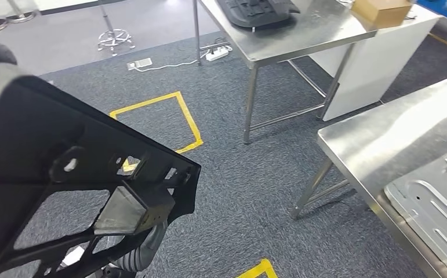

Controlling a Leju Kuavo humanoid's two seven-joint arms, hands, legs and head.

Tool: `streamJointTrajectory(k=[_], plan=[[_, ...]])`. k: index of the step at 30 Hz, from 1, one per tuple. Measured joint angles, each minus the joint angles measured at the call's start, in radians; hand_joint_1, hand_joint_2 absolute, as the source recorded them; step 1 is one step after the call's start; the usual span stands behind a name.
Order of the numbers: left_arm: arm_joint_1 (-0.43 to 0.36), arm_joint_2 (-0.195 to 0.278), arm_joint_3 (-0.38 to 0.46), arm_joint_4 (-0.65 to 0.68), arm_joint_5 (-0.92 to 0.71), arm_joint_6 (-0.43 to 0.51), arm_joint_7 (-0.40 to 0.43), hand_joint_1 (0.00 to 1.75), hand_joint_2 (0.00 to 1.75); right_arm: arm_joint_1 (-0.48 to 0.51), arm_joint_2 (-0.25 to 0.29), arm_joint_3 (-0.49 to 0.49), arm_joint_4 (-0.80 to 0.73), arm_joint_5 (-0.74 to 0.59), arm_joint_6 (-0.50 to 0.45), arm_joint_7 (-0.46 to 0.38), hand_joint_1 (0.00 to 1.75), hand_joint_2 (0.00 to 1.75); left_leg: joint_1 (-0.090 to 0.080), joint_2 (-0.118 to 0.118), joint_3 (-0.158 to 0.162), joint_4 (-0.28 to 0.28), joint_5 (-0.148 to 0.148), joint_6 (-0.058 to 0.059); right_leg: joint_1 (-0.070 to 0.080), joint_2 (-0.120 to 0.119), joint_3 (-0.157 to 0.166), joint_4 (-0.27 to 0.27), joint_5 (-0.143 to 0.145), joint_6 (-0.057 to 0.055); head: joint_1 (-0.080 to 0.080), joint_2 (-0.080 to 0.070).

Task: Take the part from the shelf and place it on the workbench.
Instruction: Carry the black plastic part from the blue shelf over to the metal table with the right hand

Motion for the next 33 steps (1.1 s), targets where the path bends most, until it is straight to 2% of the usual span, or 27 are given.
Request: streamJointTrajectory(k=[1, 2, 3, 4, 5, 7, 8, 10, 11, 12, 13, 14, 15, 16, 18, 19, 20, 22, 23, 25, 26, 27, 28, 29, 30, 31, 33], plan=[[0.0, 0.0, 0.0, 0.0, 0.0, 0.0, 0.001, 1.75, 1.75, 0.0, -0.001, 0.0, 0.0, 0.0, 0.0, 0.0, 0.0, 0.0, 0.001, 0.01, 0.001, 0.002, -0.002, -0.003, -0.003, -0.014, 0.041, -0.069, 0.031, 0.004, 0.0, 0.0], [0.0, 0.0, 0.0, 0.0, 0.0, 0.0, 0.001, 1.75, 1.75, -0.001, -0.001, 0.0, 0.0, 0.0, 0.0, 0.0, 0.0, 0.0, -0.001, 0.02, 0.0, 0.007, -0.006, -0.008, -0.003, -0.039, 0.084, -0.145, 0.058, 0.008, 0.001, 0.0], [0.0, 0.0, 0.0, 0.0, -0.001, -0.001, 0.002, 1.75, 1.75, -0.001, -0.001, 0.0, 0.0, -0.001, -0.001, -0.001, 0.0, 0.0, -0.003, 0.028, -0.002, 0.014, -0.011, -0.015, -0.002, -0.056, 0.118, -0.208, 0.078, 0.005, 0.0, 0.0], [-0.001, 0.0, 0.0, 0.0, -0.001, -0.001, 0.002, 1.75, 1.75, -0.002, -0.001, 0.0, 0.0, -0.002, -0.001, -0.002, 0.0, 0.0, -0.006, 0.036, -0.004, 0.021, -0.014, -0.021, 0.0, -0.068, 0.134, -0.243, 0.087, 0.0, -0.001, 0.0], [-0.001, 0.0, 0.0, 0.0, -0.002, -0.002, 0.002, 1.75, 1.75, -0.002, 0.0, 0.0, 0.0, -0.002, -0.001, -0.003, 0.0, 0.0, -0.009, 0.045, -0.006, 0.025, -0.017, -0.025, 0.003, -0.068, 0.135, -0.254, 0.087, -0.007, -0.002, 0.0], [-0.002, 0.0, -0.001, -0.001, -0.003, -0.004, 0.002, 1.75, 1.75, -0.002, 0.0, 0.0, 0.0, -0.004, -0.002, -0.005, 0.0, 0.0, -0.006, 0.06, -0.007, 0.029, -0.021, -0.03, 0.006, -0.045, 0.128, -0.253, 0.091, -0.023, -0.003, 0.0], [-0.002, 0.0, -0.001, -0.001, -0.004, -0.004, 0.003, 1.75, 1.75, -0.002, -0.001, 0.0, 0.0, -0.006, -0.002, -0.006, 0.0, 0.0, -0.002, 0.051, -0.01, 0.04, -0.031, -0.035, 0.007, -0.035, 0.126, -0.254, 0.093, -0.029, -0.003, 0.0], [-0.004, 0.0, -0.002, -0.001, -0.006, -0.006, 0.003, 1.75, 1.75, -0.003, -0.001, 0.0, 0.0, -0.011, -0.003, -0.006, 0.0, 0.0, 0.005, 0.01, -0.036, 0.108, -0.078, -0.044, 0.004, -0.018, 0.124, -0.255, 0.098, -0.04, -0.004, 0.0], [-0.004, 0.0, -0.002, -0.002, -0.006, -0.007, 0.004, 1.75, 1.75, -0.003, -0.001, -0.001, 0.0, -0.015, -0.003, -0.007, 0.0, 0.0, 0.007, -0.013, -0.065, 0.177, -0.115, -0.047, 0.004, -0.009, 0.121, -0.255, 0.1, -0.043, -0.005, 0.0], [-0.004, 0.0, -0.002, -0.002, -0.007, -0.01, 0.005, 1.75, 1.75, -0.003, -0.002, -0.001, 0.0, -0.018, -0.004, -0.008, 0.0, 0.0, 0.007, -0.024, -0.098, 0.25, -0.148, -0.048, 0.005, 0.001, 0.118, -0.255, 0.102, -0.046, -0.005, 0.0], [-0.004, 0.0, -0.002, -0.002, -0.006, -0.014, 0.007, 1.75, 1.75, -0.003, -0.002, -0.001, 0.0, -0.023, -0.004, -0.01, 0.0, 0.0, 0.008, -0.029, -0.127, 0.313, -0.169, -0.048, 0.006, 0.012, 0.116, -0.255, 0.104, -0.049, -0.006, 0.0], [-0.005, 0.0, -0.003, -0.002, -0.006, -0.019, 0.01, 1.75, 1.75, -0.003, -0.002, -0.001, 0.0, -0.028, -0.004, -0.013, 0.0, 0.0, 0.007, -0.033, -0.144, 0.35, -0.176, -0.046, 0.008, 0.025, 0.113, -0.255, 0.106, -0.05, -0.006, 0.0], [-0.007, 0.0, -0.003, -0.002, -0.006, -0.024, 0.012, 1.75, 1.75, -0.002, -0.003, -0.001, 0.0, -0.033, -0.005, -0.015, 0.0, 0.0, 0.007, -0.035, -0.139, 0.336, -0.158, -0.042, 0.009, 0.039, 0.112, -0.255, 0.108, -0.051, -0.006, 0.0], [-0.011, 0.0, -0.004, -0.002, -0.006, -0.029, 0.013, 1.75, 1.75, -0.002, -0.003, -0.001, 0.0, -0.038, -0.005, -0.018, 0.0, 0.0, 0.006, -0.041, -0.114, 0.283, -0.124, -0.035, 0.01, 0.053, 0.112, -0.255, 0.11, -0.05, -0.006, 0.0], [-0.023, -0.001, -0.006, -0.001, -0.006, -0.037, 0.014, 1.75, 1.75, -0.002, -0.003, -0.002, 0.0, -0.046, -0.005, -0.021, 0.0, 0.0, 0.004, -0.078, -0.044, 0.129, -0.053, -0.02, 0.011, 0.078, 0.11, -0.255, 0.115, -0.045, -0.006, 0.0], [-0.03, -0.003, -0.008, 0.0, -0.006, -0.041, 0.014, 1.75, 1.75, -0.003, -0.003, -0.002, 0.0, -0.05, -0.004, -0.022, 0.0, 0.0, 0.002, -0.097, -0.021, 0.074, -0.033, -0.017, 0.01, 0.088, 0.107, -0.254, 0.118, -0.041, -0.007, 0.0], [-0.038, -0.006, -0.01, 0.002, -0.006, -0.046, 0.014, 1.75, 1.75, -0.003, -0.004, -0.003, 0.0, -0.055, -0.004, -0.023, 0.0, 0.0, -0.001, -0.109, -0.011, 0.047, -0.026, -0.015, 0.009, 0.097, 0.103, -0.254, 0.122, -0.036, -0.007, 0.0], [-0.05, -0.014, -0.017, 0.008, -0.005, -0.054, 0.014, 1.75, 1.75, -0.001, -0.008, -0.004, 0.0, -0.063, -0.002, -0.024, 0.0, 0.0, -0.002, -0.101, -0.012, 0.036, -0.022, -0.015, 0.005, 0.113, 0.094, -0.257, 0.13, -0.023, -0.007, 0.0], [-0.055, -0.018, -0.02, 0.011, -0.004, -0.057, 0.014, 1.75, 1.75, 0.001, -0.01, -0.005, 0.0, -0.065, -0.002, -0.024, 0.0, 0.0, -0.001, -0.092, -0.012, 0.032, -0.017, -0.012, 0.004, 0.106, 0.09, -0.254, 0.129, -0.019, -0.007, 0.0], [-0.062, -0.026, -0.024, 0.017, -0.001, -0.06, 0.013, 1.75, 1.75, 0.002, -0.013, -0.005, 0.0, -0.067, 0.0, -0.023, 0.0, 0.0, 0.002, -0.071, -0.013, 0.023, -0.006, -0.004, 0.009, 0.062, 0.067, -0.205, 0.091, -0.015, -0.005, 0.0], [-0.064, -0.029, -0.025, 0.02, 0.0, -0.062, 0.013, 1.75, 1.75, 0.002, -0.013, -0.005, 0.0, -0.068, 0.0, -0.022, 0.0, 0.0, 0.001, -0.06, -0.016, 0.023, -0.003, -0.001, 0.011, 0.035, 0.045, -0.151, 0.056, -0.014, -0.003, 0.0], [-0.065, -0.031, -0.025, 0.023, 0.001, -0.064, 0.012, 1.75, 1.75, 0.001, -0.014, -0.005, 0.0, -0.068, 0.001, -0.021, 0.0, 0.0, 0.0, -0.047, -0.018, 0.023, -0.002, 0.001, 0.012, 0.018, 0.016, -0.078, 0.017, -0.012, -0.001, 0.0], [-0.064, -0.031, -0.025, 0.026, 0.001, -0.065, 0.012, 1.75, 1.75, 0.001, -0.014, -0.005, 0.0, -0.067, 0.002, -0.02, 0.0, 0.0, -0.002, -0.034, -0.021, 0.024, -0.002, 0.002, 0.012, 0.012, -0.009, -0.013, -0.012, -0.01, 0.0, 0.0], [-0.063, -0.032, -0.025, 0.029, 0.001, -0.063, 0.012, 1.75, 1.75, 0.001, -0.013, -0.005, 0.0, -0.064, 0.001, -0.018, 0.0, 0.0, -0.003, -0.02, -0.022, 0.024, -0.001, 0.002, 0.012, 0.008, -0.021, 0.028, -0.026, -0.007, 0.0, 0.0], [-0.059, -0.031, -0.025, 0.031, 0.001, -0.06, 0.012, 1.75, 1.75, 0.001, -0.013, -0.005, 0.0, -0.059, 0.0, -0.017, 0.0, 0.0, -0.003, -0.008, -0.023, 0.025, -0.002, 0.002, 0.011, 0.005, -0.015, 0.032, -0.023, -0.005, 0.0, 0.0], [-0.053, -0.031, -0.025, 0.032, 0.001, -0.055, 0.012, 1.75, 1.75, 0.001, -0.013, -0.004, 0.0, -0.053, -0.005, -0.016, 0.0, 0.0, -0.003, 0.003, -0.023, 0.025, -0.002, 0.001, 0.011, -0.001, 0.016, -0.014, 0.001, -0.004, 0.0, 0.0], [-0.034, -0.025, -0.023, 0.027, 0.004, -0.045, 0.012, 1.75, 1.75, 0.002, -0.008, -0.004, 0.0, -0.042, -0.023, -0.019, 0.0, 0.0, -0.006, 0.021, -0.022, 0.027, -0.005, -0.003, 0.012, -0.034, 0.105, -0.163, 0.055, -0.004, 0.0, 0.0]])
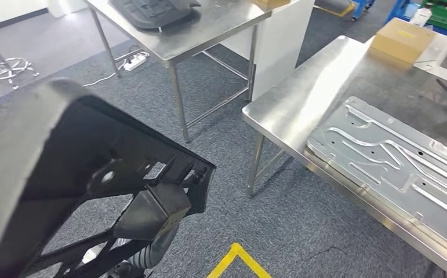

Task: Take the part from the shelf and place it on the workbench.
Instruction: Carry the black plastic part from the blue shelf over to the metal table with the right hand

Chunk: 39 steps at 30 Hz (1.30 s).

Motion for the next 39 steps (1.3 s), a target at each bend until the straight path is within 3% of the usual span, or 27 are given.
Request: streamJointTrajectory(k=[2, 4, 6, 8, 9, 11, 12, 13, 14, 15, 17, 19, 20, 21, 23, 25, 26, 27, 28, 29, 30, 32, 33, 34, 36, 38, 39], plan=[[0.018, 0.011, 0.005, -0.012, 0.009, 0.004, 0.001, 1.75, 1.75, 0.0, 0.008, 0.0, 0.0, 0.007, -0.023, -0.008, 0.0, 0.0, -0.005, 0.014, -0.001, 0.004, -0.003, -0.007, 0.004, -0.023, 0.046, -0.091, 0.024, -0.01, -0.001, 0.0], [0.029, 0.025, 0.011, -0.025, 0.021, -0.001, 0.005, 1.75, 1.75, 0.001, 0.016, 0.0, -0.001, 0.008, -0.038, -0.016, 0.0, 0.0, -0.008, 0.028, -0.002, 0.008, -0.005, -0.014, 0.006, -0.011, 0.044, -0.099, 0.027, -0.023, -0.001, 0.0], [0.034, 0.034, 0.016, -0.034, 0.027, -0.011, 0.013, 1.75, 1.75, 0.001, 0.021, 0.0, -0.001, 0.002, -0.041, -0.018, 0.0, 0.0, -0.003, 0.015, -0.007, 0.025, -0.02, -0.025, 0.004, 0.005, 0.041, -0.101, 0.032, -0.032, -0.002, 0.0], [0.035, 0.037, 0.018, -0.039, 0.027, -0.021, 0.022, 1.75, 1.75, 0.0, 0.024, 0.0, -0.001, -0.01, -0.037, -0.015, 0.0, 0.0, 0.004, -0.027, -0.042, 0.11, -0.074, -0.038, 0.001, 0.019, 0.038, -0.102, 0.036, -0.04, -0.004, 0.0], [0.035, 0.038, 0.018, -0.04, 0.026, -0.027, 0.027, 1.75, 1.75, 0.0, 0.025, 0.0, -0.001, -0.018, -0.033, -0.013, 0.0, 0.0, 0.006, -0.044, -0.074, 0.184, -0.112, -0.042, 0.001, 0.028, 0.036, -0.102, 0.038, -0.043, -0.005, 0.0], [0.031, 0.037, 0.016, -0.038, 0.024, -0.039, 0.034, 1.75, 1.75, -0.001, 0.023, -0.001, -0.001, -0.036, -0.021, -0.008, 0.0, 0.0, 0.009, -0.053, -0.133, 0.318, -0.165, -0.045, 0.001, 0.047, 0.031, -0.101, 0.042, -0.047, -0.006, 0.0], [0.026, 0.035, 0.013, -0.035, 0.023, -0.047, 0.036, 1.75, 1.75, -0.001, 0.02, -0.001, -0.001, -0.046, -0.014, -0.005, 0.0, 0.0, 0.01, -0.054, -0.144, 0.344, -0.167, -0.044, 0.001, 0.059, 0.029, -0.101, 0.043, -0.047, -0.006, 0.0], [0.018, 0.032, 0.009, -0.031, 0.023, -0.054, 0.037, 1.75, 1.75, -0.001, 0.018, -0.002, -0.001, -0.055, -0.007, -0.002, 0.0, 0.0, 0.011, -0.055, -0.135, 0.326, -0.149, -0.042, 0.001, 0.071, 0.028, -0.101, 0.045, -0.046, -0.006, 0.0], [0.008, 0.026, 0.004, -0.025, 0.023, -0.061, 0.037, 1.75, 1.75, -0.001, 0.015, -0.004, -0.001, -0.063, 0.0, 0.001, 0.0, 0.0, 0.013, -0.06, -0.107, 0.269, -0.115, -0.04, 0.0, 0.084, 0.029, -0.101, 0.047, -0.045, -0.006, 0.0], [-0.001, 0.019, 0.0, -0.019, 0.024, -0.068, 0.036, 1.75, 1.75, -0.002, 0.013, -0.006, -0.001, -0.069, 0.005, 0.003, 0.0, 0.0, 0.016, -0.073, -0.068, 0.188, -0.076, -0.038, 0.0, 0.097, 0.029, -0.101, 0.048, -0.042, -0.006, 0.0], [-0.02, 0.004, -0.006, -0.005, 0.028, -0.077, 0.033, 1.75, 1.75, -0.004, 0.008, -0.01, -0.001, -0.078, 0.016, 0.01, 0.0, 0.0, 0.021, -0.114, -0.007, 0.057, -0.028, -0.036, 0.001, 0.12, 0.024, -0.099, 0.053, -0.033, -0.006, 0.0], [-0.033, -0.006, -0.014, 0.011, 0.036, -0.083, 0.027, 1.75, 1.75, -0.005, 0.002, -0.012, -0.001, -0.081, 0.024, 0.019, 0.0, 0.0, 0.018, -0.129, 0.002, 0.023, -0.021, -0.034, -0.001, 0.138, 0.013, -0.099, 0.061, -0.02, -0.006, 0.0], [-0.036, -0.011, -0.018, 0.017, 0.041, -0.085, 0.024, 1.75, 1.75, -0.004, 0.0, -0.013, 0.0, -0.08, 0.026, 0.023, 0.0, 0.0, 0.014, -0.121, -0.001, 0.023, -0.017, -0.03, -0.004, 0.146, 0.009, -0.1, 0.064, -0.014, -0.006, 0.0], [-0.039, -0.014, -0.021, 0.024, 0.047, -0.086, 0.021, 1.75, 1.75, -0.002, -0.004, -0.013, 0.0, -0.079, 0.029, 0.027, 0.0, 0.0, 0.013, -0.112, -0.002, 0.021, -0.013, -0.024, -0.006, 0.142, 0.006, -0.098, 0.063, -0.009, -0.006, 0.0], [-0.047, -0.022, -0.025, 0.035, 0.058, -0.09, 0.014, 1.75, 1.75, 0.0, -0.008, -0.013, 0.0, -0.074, 0.031, 0.031, 0.0, 0.0, 0.013, -0.092, -0.004, 0.017, -0.006, -0.01, -0.003, 0.101, -0.015, -0.052, 0.03, -0.003, -0.003, 0.0], [-0.053, -0.027, -0.027, 0.048, 0.067, -0.094, 0.008, 1.75, 1.75, -0.002, -0.009, -0.013, 0.0, -0.068, 0.031, 0.028, 0.0, 0.0, 0.009, -0.069, -0.009, 0.016, -0.002, -0.001, 0.0, 0.054, -0.07, 0.075, -0.042, 0.0, 0.0, 0.0], [-0.053, -0.028, -0.027, 0.054, 0.07, -0.096, 0.005, 1.75, 1.75, -0.002, -0.009, -0.013, 0.0, -0.066, 0.03, 0.025, 0.0, 0.0, 0.006, -0.057, -0.011, 0.016, -0.001, 0.002, 0.0, 0.046, -0.099, 0.145, -0.073, 0.001, 0.0, 0.0], [-0.053, -0.028, -0.027, 0.06, 0.073, -0.098, 0.003, 1.75, 1.75, -0.003, -0.009, -0.013, 0.0, -0.064, 0.028, 0.022, 0.0, 0.0, 0.003, -0.045, -0.014, 0.016, 0.0, 0.003, 0.001, 0.043, -0.118, 0.191, -0.089, 0.0, 0.0, 0.0], [-0.054, -0.028, -0.028, 0.064, 0.074, -0.099, 0.002, 1.75, 1.75, -0.003, -0.01, -0.013, 0.0, -0.063, 0.026, 0.019, 0.0, 0.0, 0.0, -0.033, -0.015, 0.016, 0.0, 0.004, 0.001, 0.041, -0.117, 0.2, -0.085, -0.001, 0.0, 0.0], [-0.055, -0.028, -0.029, 0.068, 0.076, -0.1, 0.001, 1.75, 1.75, -0.002, -0.011, -0.013, 0.0, -0.063, 0.023, 0.017, 0.0, 0.0, -0.001, -0.022, -0.016, 0.016, 0.0, 0.004, 0.002, 0.038, -0.096, 0.169, -0.065, -0.004, 0.0, 0.0], [-0.057, -0.028, -0.029, 0.071, 0.078, -0.102, 0.0, 1.75, 1.75, -0.002, -0.013, -0.013, 0.0, -0.063, 0.021, 0.014, 0.0, 0.0, -0.003, -0.012, -0.015, 0.016, 0.0, 0.004, 0.004, 0.027, -0.054, 0.099, -0.032, -0.008, 0.0, 0.0], [-0.062, -0.03, -0.03, 0.074, 0.083, -0.105, 0.0, 1.75, 1.75, -0.003, -0.017, -0.013, 0.0, -0.062, 0.019, 0.009, 0.0, 0.0, -0.007, 0.006, -0.015, 0.018, -0.001, 0.003, 0.015, -0.012, 0.024, -0.046, 0.015, -0.021, 0.0, 0.0], [-0.065, -0.031, -0.03, 0.074, 0.085, -0.107, 0.0, 1.75, 1.75, -0.004, -0.019, -0.013, 0.0, -0.061, 0.018, 0.007, 0.0, 0.0, -0.009, 0.014, -0.015, 0.019, -0.001, 0.001, 0.02, -0.025, 0.044, -0.088, 0.026, -0.026, 0.0, 0.0], [-0.068, -0.032, -0.031, 0.075, 0.087, -0.109, 0.0, 1.75, 1.75, -0.004, -0.021, -0.013, 0.0, -0.06, 0.018, 0.005, 0.0, 0.0, -0.011, 0.022, -0.017, 0.019, -0.001, -0.001, 0.025, -0.028, 0.047, -0.101, 0.027, -0.031, 0.0, 0.0], [-0.071, -0.033, -0.033, 0.076, 0.089, -0.111, 0.0, 1.75, 1.75, -0.004, -0.023, -0.013, 0.0, -0.06, 0.018, 0.004, 0.0, 0.0, -0.011, 0.035, -0.017, 0.02, -0.003, -0.009, 0.023, -0.008, 0.043, -0.104, 0.034, -0.04, 0.0, 0.0], [-0.073, -0.034, -0.034, 0.077, 0.09, -0.112, -0.001, 1.75, 1.75, -0.003, -0.023, -0.013, 0.0, -0.06, 0.018, 0.004, 0.0, 0.0, -0.007, 0.009, -0.029, 0.052, -0.027, -0.023, 0.016, 0.01, 0.042, -0.109, 0.041, -0.048, -0.001, 0.0], [-0.074, -0.034, -0.034, 0.078, 0.09, -0.112, -0.002, 1.75, 1.75, -0.003, -0.023, -0.013, 0.0, -0.06, 0.018, 0.004, 0.0, 0.0, -0.003, -0.014, -0.05, 0.1, -0.053, -0.031, 0.011, 0.018, 0.043, -0.111, 0.043, -0.051, -0.002, 0.0]])
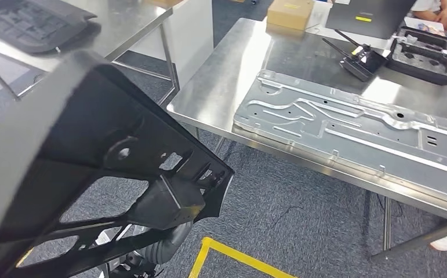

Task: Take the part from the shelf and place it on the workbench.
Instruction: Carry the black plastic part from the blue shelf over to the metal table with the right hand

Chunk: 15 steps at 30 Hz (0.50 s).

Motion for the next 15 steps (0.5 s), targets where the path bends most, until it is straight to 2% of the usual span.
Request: streamJointTrajectory(k=[1, 2, 3, 4, 5, 6, 7, 8, 9, 10, 12, 13, 15], plan=[[-0.001, 0.0, -0.001, 0.001, 0.0, 0.0, -0.001, 1.75, 1.75, 0.0, 0.0, 0.0, 0.0, 0.0, 0.0, 0.0, 0.0, 0.0, 0.005, -0.021, -0.03, 0.067, -0.032, -0.006, -0.002, 0.009, -0.001, 0.0, 0.001, -0.001, -0.001, 0.0], [0.0, 0.0, -0.001, 0.002, 0.001, 0.0, -0.001, 1.75, 1.75, 0.0, 0.0, 0.0, 0.0, 0.0, 0.0, 0.001, 0.0, 0.0, 0.01, -0.031, -0.064, 0.14, -0.062, -0.011, -0.003, 0.019, -0.003, 0.0, 0.001, -0.002, -0.002, 0.0], [0.0, 0.0, -0.002, 0.004, 0.001, 0.0, -0.002, 1.75, 1.75, -0.001, -0.001, 0.0, 0.0, 0.001, 0.0, 0.001, 0.0, 0.0, 0.013, -0.035, -0.092, 0.198, -0.079, -0.014, -0.004, 0.031, -0.004, 0.0, 0.002, -0.003, -0.002, 0.0], [0.0, 0.0, -0.004, 0.006, 0.002, 0.0, -0.002, 1.75, 1.75, -0.001, -0.001, 0.0, 0.0, 0.001, 0.0, 0.002, 0.0, 0.0, 0.016, -0.037, -0.104, 0.222, -0.078, -0.015, -0.004, 0.043, -0.005, 0.0, 0.002, -0.002, -0.003, 0.0], [0.0, 0.0, -0.006, 0.008, 0.003, 0.0, -0.002, 1.75, 1.75, -0.001, -0.001, 0.0, 0.0, 0.002, 0.0, 0.003, 0.0, 0.0, 0.017, -0.039, -0.095, 0.201, -0.058, -0.015, -0.005, 0.057, -0.004, 0.0, 0.003, -0.001, -0.003, 0.0], [0.0, 0.0, -0.008, 0.009, 0.004, 0.0, -0.002, 1.75, 1.75, -0.001, -0.001, 0.0, 0.0, 0.003, 0.0, 0.004, 0.0, 0.0, 0.018, -0.044, -0.069, 0.145, -0.025, -0.014, -0.006, 0.07, -0.003, 0.0, 0.003, 0.0, -0.003, 0.0], [0.0, 0.0, -0.009, 0.009, 0.004, 0.001, -0.003, 1.75, 1.75, -0.001, -0.001, 0.0, 0.0, 0.003, 0.0, 0.004, 0.0, 0.0, 0.02, -0.059, -0.033, 0.068, 0.01, -0.012, -0.007, 0.083, -0.001, 0.0, 0.003, 0.002, -0.003, 0.0], [-0.001, 0.0, -0.011, 0.009, 0.004, 0.001, -0.003, 1.75, 1.75, -0.001, -0.001, 0.0, 0.0, 0.004, 0.0, 0.006, 0.0, 0.0, 0.02, -0.076, 0.0, -0.003, 0.034, -0.009, -0.006, 0.095, -0.002, 0.001, 0.002, 0.006, -0.003, 0.0], [-0.002, -0.001, -0.012, 0.009, 0.004, 0.002, -0.004, 1.75, 1.75, -0.002, -0.001, 0.0, 0.0, 0.005, 0.0, 0.007, 0.0, 0.0, 0.021, -0.09, 0.021, -0.05, 0.046, -0.006, -0.006, 0.105, -0.004, 0.002, 0.002, 0.012, -0.003, 0.0], [-0.002, -0.001, -0.013, 0.01, 0.004, 0.002, -0.004, 1.75, 1.75, -0.001, -0.001, 0.0, 0.0, 0.006, 0.0, 0.008, 0.0, 0.0, 0.019, -0.099, 0.031, -0.075, 0.049, -0.003, -0.006, 0.114, -0.006, 0.003, 0.004, 0.018, -0.003, 0.0], [-0.003, -0.002, -0.014, 0.01, 0.004, 0.004, -0.005, 1.75, 1.75, 0.002, -0.003, 0.0, 0.0, 0.011, -0.004, 0.011, 0.0, 0.0, 0.017, -0.09, 0.035, -0.082, 0.048, 0.01, -0.007, 0.122, -0.011, 0.007, 0.007, 0.029, -0.003, 0.0], [-0.003, -0.003, -0.014, 0.009, 0.003, 0.005, -0.005, 1.75, 1.75, 0.004, -0.004, 0.001, 0.0, 0.014, -0.007, 0.01, 0.0, 0.0, 0.017, -0.084, 0.039, -0.084, 0.048, 0.017, -0.007, 0.114, -0.013, 0.016, 0.005, 0.033, -0.002, 0.0], [-0.005, -0.006, -0.014, 0.009, 0.003, 0.009, -0.006, 1.75, 1.75, 0.005, -0.006, 0.001, 0.0, 0.024, -0.014, 0.005, 0.0, 0.0, 0.019, -0.072, 0.049, -0.088, 0.048, 0.029, -0.006, 0.076, -0.042, 0.076, -0.023, 0.038, 0.001, 0.0]])
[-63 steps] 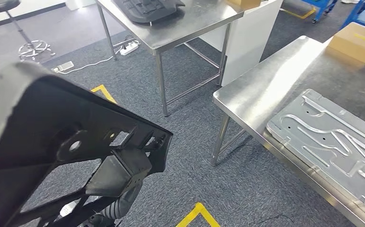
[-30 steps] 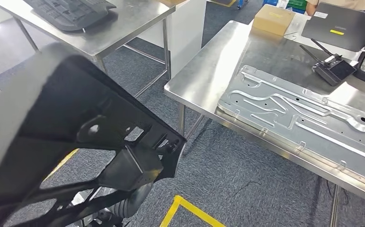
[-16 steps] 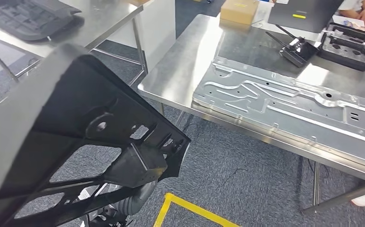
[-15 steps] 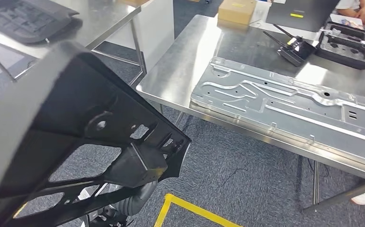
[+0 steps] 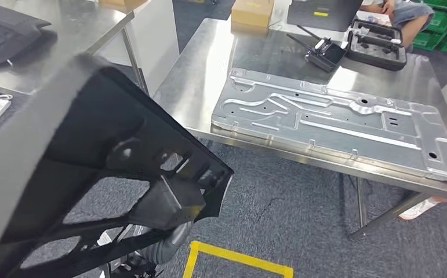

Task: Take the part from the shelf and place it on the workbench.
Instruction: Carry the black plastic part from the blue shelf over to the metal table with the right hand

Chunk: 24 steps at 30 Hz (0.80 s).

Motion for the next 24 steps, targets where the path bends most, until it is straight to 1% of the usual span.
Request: streamJointTrajectory(k=[1, 2, 3, 4, 5, 6, 7, 8, 9, 10, 11, 12, 13, 14, 15, 16, 17, 18, 19, 20, 21, 22, 23, 24], plan=[[-0.001, -0.001, 0.0, 0.0, 0.0, 0.002, -0.001, 1.75, 1.75, -0.002, 0.001, 0.0, 0.0, 0.004, -0.003, -0.003, 0.0, 0.0, -0.002, 0.006, 0.002, -0.001, -0.002, 0.004, 0.001, -0.024, -0.032, 0.062, -0.026, 0.002, 0.002, 0.0], [-0.002, -0.002, 0.0, 0.0, 0.0, 0.003, -0.001, 1.75, 1.75, -0.004, 0.001, 0.001, 0.0, 0.009, -0.005, -0.006, 0.0, 0.0, -0.004, 0.011, 0.003, -0.001, -0.004, 0.008, 0.0, -0.04, -0.074, 0.135, -0.054, 0.005, 0.003, 0.0], [-0.002, -0.002, 0.0, 0.0, 0.0, 0.004, -0.002, 1.75, 1.75, -0.005, 0.001, 0.002, 0.0, 0.012, -0.007, -0.008, 0.0, 0.0, -0.006, 0.016, 0.005, -0.001, -0.007, 0.01, -0.001, -0.048, -0.115, 0.201, -0.074, 0.008, 0.003, 0.0], [-0.001, -0.002, -0.001, 0.0, 0.001, 0.004, -0.002, 1.75, 1.75, -0.006, 0.001, 0.003, 0.0, 0.014, -0.009, -0.009, 0.0, 0.0, -0.008, 0.02, 0.008, -0.001, -0.011, 0.012, -0.001, -0.053, -0.145, 0.244, -0.081, 0.009, 0.003, 0.0], [-0.001, -0.002, -0.001, 0.0, 0.002, 0.005, -0.002, 1.75, 1.75, -0.005, 0.001, 0.004, 0.0, 0.015, -0.01, -0.009, 0.0, 0.0, -0.009, 0.022, 0.013, -0.001, -0.016, 0.012, -0.001, -0.054, -0.154, 0.244, -0.068, 0.01, 0.003, 0.0], [-0.001, -0.002, -0.001, 0.0, 0.004, 0.005, -0.002, 1.75, 1.75, -0.003, 0.001, 0.005, 0.0, 0.016, -0.011, -0.009, 0.0, 0.0, -0.009, 0.023, 0.021, -0.001, -0.022, 0.011, -0.001, -0.055, -0.141, 0.204, -0.037, 0.008, 0.003, 0.0], [-0.001, -0.002, -0.001, 0.0, 0.005, 0.005, -0.002, 1.75, 1.75, -0.002, 0.001, 0.006, 0.0, 0.016, -0.012, -0.01, 0.0, 0.0, -0.01, 0.024, 0.03, -0.001, -0.028, 0.009, -0.001, -0.056, -0.112, 0.134, 0.007, 0.004, 0.003, 0.0], [-0.001, -0.002, -0.001, 0.0, 0.007, 0.005, -0.003, 1.75, 1.75, -0.001, 0.0, 0.006, 0.0, 0.017, -0.013, -0.01, 0.0, 0.0, -0.01, 0.025, 0.038, -0.001, -0.036, 0.007, 0.002, -0.06, -0.079, 0.059, 0.043, -0.001, 0.003, 0.0], [-0.002, -0.002, -0.001, 0.0, 0.009, 0.005, -0.004, 1.75, 1.75, -0.002, -0.001, 0.007, 0.0, 0.018, -0.014, -0.01, 0.0, 0.0, -0.011, 0.026, 0.044, -0.001, -0.043, 0.003, 0.005, -0.065, -0.053, 0.0, 0.054, -0.006, 0.003, 0.0], [-0.003, -0.002, -0.001, 0.0, 0.011, 0.005, -0.004, 1.75, 1.75, -0.003, -0.002, 0.007, 0.0, 0.02, -0.015, -0.01, 0.0, 0.0, -0.012, 0.028, 0.048, -0.002, -0.049, -0.003, 0.01, -0.069, -0.036, -0.038, 0.06, -0.011, 0.003, 0.0], [-0.003, -0.003, -0.002, 0.0, 0.013, 0.004, -0.005, 1.75, 1.75, -0.005, -0.003, 0.008, 0.0, 0.022, -0.016, -0.011, 0.0, 0.0, -0.013, 0.03, 0.051, 0.003, -0.052, -0.008, 0.013, -0.071, -0.027, -0.053, 0.052, -0.017, 0.003, 0.0], [-0.004, -0.003, -0.002, 0.0, 0.013, 0.004, -0.006, 1.75, 1.75, -0.005, -0.004, 0.008, 0.0, 0.023, -0.018, -0.011, 0.0, 0.0, -0.014, 0.031, 0.055, 0.009, -0.053, -0.014, 0.014, -0.069, -0.02, -0.056, 0.045, -0.022, 0.003, 0.0], [-0.005, -0.004, -0.003, 0.0, 0.014, 0.004, -0.006, 1.75, 1.75, -0.005, -0.004, 0.01, 0.0, 0.024, -0.018, -0.012, 0.0, 0.0, -0.013, 0.032, 0.057, 0.023, -0.055, -0.019, 0.012, -0.066, -0.009, -0.059, 0.049, -0.028, 0.004, 0.0], [-0.006, -0.004, -0.004, 0.0, 0.014, 0.004, -0.006, 1.75, 1.75, -0.004, -0.004, 0.011, 0.0, 0.024, -0.018, -0.012, 0.0, 0.0, -0.013, 0.031, 0.049, 0.053, -0.057, -0.023, 0.008, -0.064, 0.004, -0.062, 0.044, -0.034, 0.002, 0.0], [-0.008, -0.004, -0.004, 0.0, 0.014, 0.004, -0.007, 1.75, 1.75, -0.003, -0.004, 0.012, 0.0, 0.023, -0.018, -0.013, 0.0, 0.0, -0.012, 0.03, 0.028, 0.097, -0.062, -0.028, 0.006, -0.061, 0.016, -0.063, 0.038, -0.038, 0.0, 0.0], [-0.01, -0.004, -0.005, 0.0, 0.014, 0.004, -0.007, 1.75, 1.75, -0.003, -0.004, 0.013, 0.0, 0.018, -0.016, -0.011, 0.0, 0.0, -0.009, 0.029, -0.011, 0.161, -0.075, -0.033, 0.004, -0.057, 0.025, -0.064, 0.032, -0.042, -0.002, 0.0], [-0.01, -0.004, -0.005, 0.0, 0.014, 0.004, -0.008, 1.75, 1.75, -0.004, -0.004, 0.014, 0.0, 0.012, -0.015, -0.01, 0.0, 0.0, -0.007, 0.029, -0.058, 0.227, -0.093, -0.037, 0.003, -0.051, 0.031, -0.064, 0.026, -0.045, -0.005, 0.0], [-0.009, -0.004, -0.006, 0.0, 0.014, 0.004, -0.008, 1.75, 1.75, -0.004, -0.005, 0.014, 0.0, 0.004, -0.013, -0.008, 0.0, 0.0, -0.004, 0.029, -0.105, 0.284, -0.115, -0.04, 0.003, -0.043, 0.036, -0.064, 0.019, -0.047, -0.005, 0.0], [-0.008, -0.004, -0.007, 0.0, 0.014, 0.004, -0.008, 1.75, 1.75, -0.004, -0.005, 0.014, 0.0, -0.002, -0.011, -0.005, 0.0, 0.0, -0.002, 0.029, -0.143, 0.317, -0.133, -0.043, 0.002, -0.033, 0.043, -0.064, 0.012, -0.046, -0.006, 0.0], [-0.007, -0.004, -0.007, 0.0, 0.014, 0.004, -0.008, 1.75, 1.75, -0.004, -0.005, 0.013, 0.0, -0.005, -0.008, -0.003, 0.0, 0.0, 0.0, 0.028, -0.163, 0.315, -0.136, -0.045, 0.001, -0.023, 0.053, -0.064, 0.004, -0.045, -0.006, 0.0], [-0.007, -0.004, -0.008, 0.0, 0.014, 0.004, -0.008, 1.75, 1.75, -0.003, -0.005, 0.013, 0.0, -0.008, -0.004, -0.001, 0.0, 0.0, 0.002, 0.027, -0.168, 0.281, -0.119, -0.047, 0.0, -0.012, 0.066, -0.064, -0.005, -0.042, -0.006, 0.0], [-0.007, -0.004, -0.009, 0.0, 0.014, 0.004, -0.008, 1.75, 1.75, -0.002, -0.005, 0.013, 0.0, -0.008, -0.002, 0.0, 0.0, 0.0, 0.003, 0.021, -0.159, 0.221, -0.078, -0.048, -0.001, -0.001, 0.08, -0.064, -0.016, -0.039, -0.006, 0.0], [-0.008, -0.004, -0.009, 0.0, 0.014, 0.004, -0.008, 1.75, 1.75, -0.001, -0.005, 0.013, 0.0, -0.008, 0.0, 0.001, 0.0, 0.0, 0.005, 0.009, -0.145, 0.149, -0.018, -0.05, -0.001, 0.01, 0.093, -0.064, -0.026, -0.035, -0.007, 0.0], [-0.008, -0.004, -0.01, 0.0, 0.014, 0.004, -0.008, 1.75, 1.75, -0.001, -0.005, 0.013, 0.0, -0.008, 0.0, 0.002, 0.0, 0.0, 0.004, -0.003, -0.132, 0.092, 0.025, -0.047, -0.001, 0.021, 0.104, -0.064, -0.035, -0.03, -0.007, 0.0]])
